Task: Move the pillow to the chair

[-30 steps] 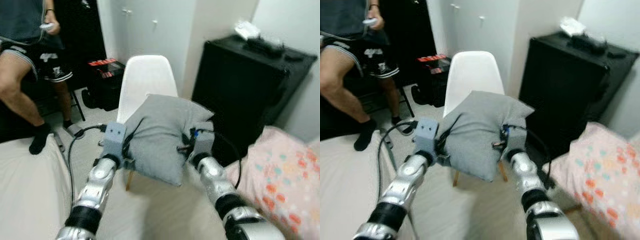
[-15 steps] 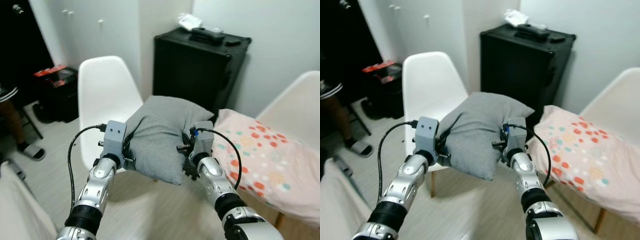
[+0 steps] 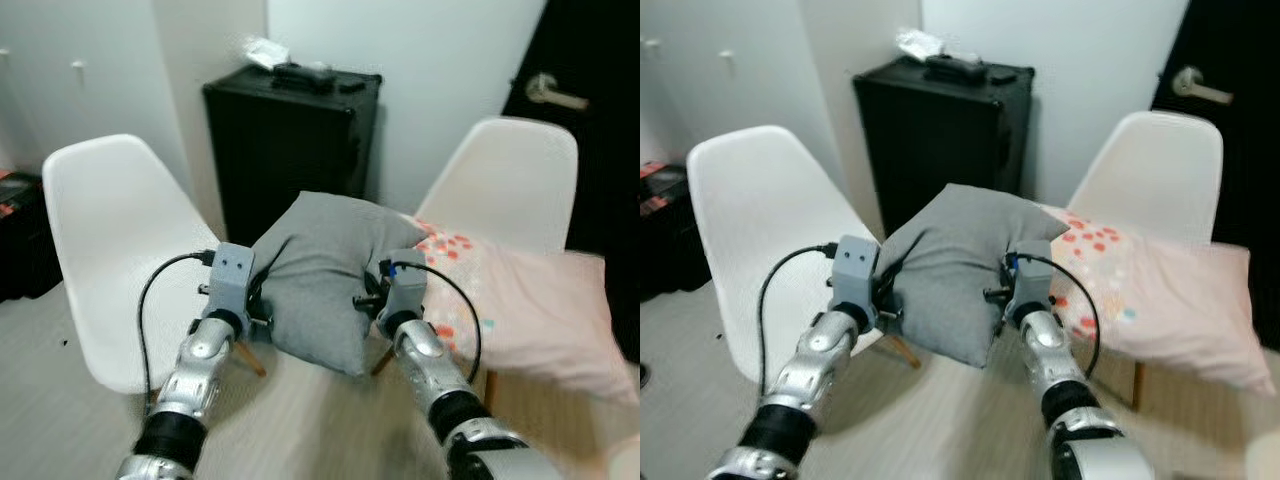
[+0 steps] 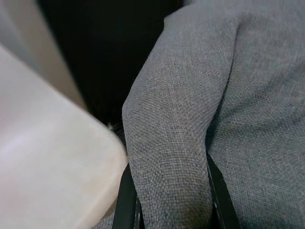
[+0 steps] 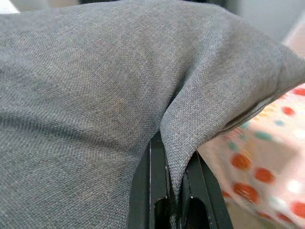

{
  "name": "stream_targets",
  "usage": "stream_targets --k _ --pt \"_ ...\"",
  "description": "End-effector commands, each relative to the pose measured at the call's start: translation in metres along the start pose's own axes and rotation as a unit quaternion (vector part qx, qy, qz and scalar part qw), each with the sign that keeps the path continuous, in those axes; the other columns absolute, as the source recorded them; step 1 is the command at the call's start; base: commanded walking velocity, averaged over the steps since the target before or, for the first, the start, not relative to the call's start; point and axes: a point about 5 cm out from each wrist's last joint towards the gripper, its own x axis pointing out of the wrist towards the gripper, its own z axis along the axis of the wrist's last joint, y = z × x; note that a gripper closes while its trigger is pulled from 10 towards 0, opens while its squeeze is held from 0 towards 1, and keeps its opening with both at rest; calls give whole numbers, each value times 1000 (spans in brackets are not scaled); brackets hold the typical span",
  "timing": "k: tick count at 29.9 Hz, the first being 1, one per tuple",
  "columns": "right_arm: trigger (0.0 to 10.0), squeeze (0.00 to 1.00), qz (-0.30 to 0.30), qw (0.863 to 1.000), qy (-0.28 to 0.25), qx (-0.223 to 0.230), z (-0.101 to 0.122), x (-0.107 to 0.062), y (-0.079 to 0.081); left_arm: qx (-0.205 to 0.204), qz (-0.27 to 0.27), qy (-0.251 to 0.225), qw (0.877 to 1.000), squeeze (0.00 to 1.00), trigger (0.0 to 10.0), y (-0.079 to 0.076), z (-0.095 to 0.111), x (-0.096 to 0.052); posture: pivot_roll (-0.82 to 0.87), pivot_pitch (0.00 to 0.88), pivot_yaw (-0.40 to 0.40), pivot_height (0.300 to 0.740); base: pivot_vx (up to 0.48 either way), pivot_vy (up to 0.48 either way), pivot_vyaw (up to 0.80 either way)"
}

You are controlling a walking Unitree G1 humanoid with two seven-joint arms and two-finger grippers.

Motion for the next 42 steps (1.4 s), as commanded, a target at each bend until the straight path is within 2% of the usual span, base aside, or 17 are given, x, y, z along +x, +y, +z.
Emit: stream_targets --k 1,23,42 --pt "10000 0 -21 1000 -17 4 5 0 -7 2 21 -14 1000 0 10000 8 6 1 41 0 0 740 0 0 -800" --pt "10000 0 -23 999 -22 15 6 1 -8 -2 35 -4 999 0 10000 11 0 -1 43 0 -21 740 0 0 -800" --pt "10000 0 -34 999 -13 16 2 -2 -17 -22 20 -2 1000 0 10000 -1 -2 0 22 0 -28 740 0 0 -800"
